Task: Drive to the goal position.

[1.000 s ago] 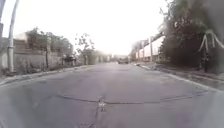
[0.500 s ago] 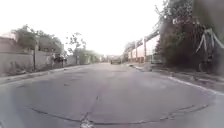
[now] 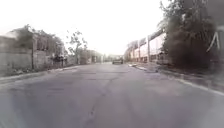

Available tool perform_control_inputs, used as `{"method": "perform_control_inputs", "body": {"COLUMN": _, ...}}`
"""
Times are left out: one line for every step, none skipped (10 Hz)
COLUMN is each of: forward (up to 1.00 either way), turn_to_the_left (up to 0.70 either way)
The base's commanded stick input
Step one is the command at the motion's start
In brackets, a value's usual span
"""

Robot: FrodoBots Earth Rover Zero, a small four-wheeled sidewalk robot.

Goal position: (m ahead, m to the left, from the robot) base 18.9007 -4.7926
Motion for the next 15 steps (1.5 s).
{"method": "perform_control_inputs", "body": {"forward": 1.0, "turn_to_the_left": 0.0}}
{"method": "perform_control_inputs", "body": {"forward": 1.0, "turn_to_the_left": 0.0}}
{"method": "perform_control_inputs", "body": {"forward": 1.0, "turn_to_the_left": 0.0}}
{"method": "perform_control_inputs", "body": {"forward": 1.0, "turn_to_the_left": 0.0}}
{"method": "perform_control_inputs", "body": {"forward": 1.0, "turn_to_the_left": 0.0}}
{"method": "perform_control_inputs", "body": {"forward": 1.0, "turn_to_the_left": 0.0}}
{"method": "perform_control_inputs", "body": {"forward": 1.0, "turn_to_the_left": 0.0}}
{"method": "perform_control_inputs", "body": {"forward": 1.0, "turn_to_the_left": 0.0}}
{"method": "perform_control_inputs", "body": {"forward": 1.0, "turn_to_the_left": 0.0}}
{"method": "perform_control_inputs", "body": {"forward": 1.0, "turn_to_the_left": 0.0}}
{"method": "perform_control_inputs", "body": {"forward": 1.0, "turn_to_the_left": 0.0}}
{"method": "perform_control_inputs", "body": {"forward": 1.0, "turn_to_the_left": 0.0}}
{"method": "perform_control_inputs", "body": {"forward": 1.0, "turn_to_the_left": 0.0}}
{"method": "perform_control_inputs", "body": {"forward": 1.0, "turn_to_the_left": 0.0}}
{"method": "perform_control_inputs", "body": {"forward": 1.0, "turn_to_the_left": 0.0}}
